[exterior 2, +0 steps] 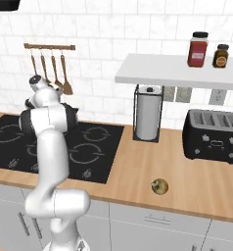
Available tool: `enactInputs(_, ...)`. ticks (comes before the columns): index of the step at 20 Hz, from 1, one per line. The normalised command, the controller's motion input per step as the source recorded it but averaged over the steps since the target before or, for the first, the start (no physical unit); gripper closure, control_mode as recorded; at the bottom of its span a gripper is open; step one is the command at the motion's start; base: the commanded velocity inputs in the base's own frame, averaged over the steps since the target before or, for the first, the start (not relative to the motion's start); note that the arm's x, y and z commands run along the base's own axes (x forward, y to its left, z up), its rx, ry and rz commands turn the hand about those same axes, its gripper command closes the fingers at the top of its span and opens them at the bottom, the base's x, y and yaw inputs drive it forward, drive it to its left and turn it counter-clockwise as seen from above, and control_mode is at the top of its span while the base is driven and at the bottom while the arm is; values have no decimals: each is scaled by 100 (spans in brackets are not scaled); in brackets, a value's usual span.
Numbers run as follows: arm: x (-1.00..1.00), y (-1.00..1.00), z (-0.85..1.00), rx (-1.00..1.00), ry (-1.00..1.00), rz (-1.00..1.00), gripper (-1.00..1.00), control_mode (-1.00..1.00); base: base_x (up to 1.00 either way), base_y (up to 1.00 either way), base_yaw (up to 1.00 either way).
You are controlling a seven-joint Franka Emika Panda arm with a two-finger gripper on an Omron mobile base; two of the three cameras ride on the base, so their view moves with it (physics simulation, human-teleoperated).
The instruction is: Put the onion and tomato in the pot. Retrieve the spatula and lightly stir the vegetables in the pot.
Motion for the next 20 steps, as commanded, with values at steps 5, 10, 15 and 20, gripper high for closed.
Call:
enactInputs(5,-99,-25,50,2,-6,0,-100,-100,0,0,0)
enactInputs(10,-100,-44,43,2,-4,-2,-100,-100,0,0,0)
enactInputs(15,-95,-69,38,3,0,-5,-100,-100,0,0,0)
enactInputs(20,-77,-89,12,6,0,-7,-100,-100,0,0,0)
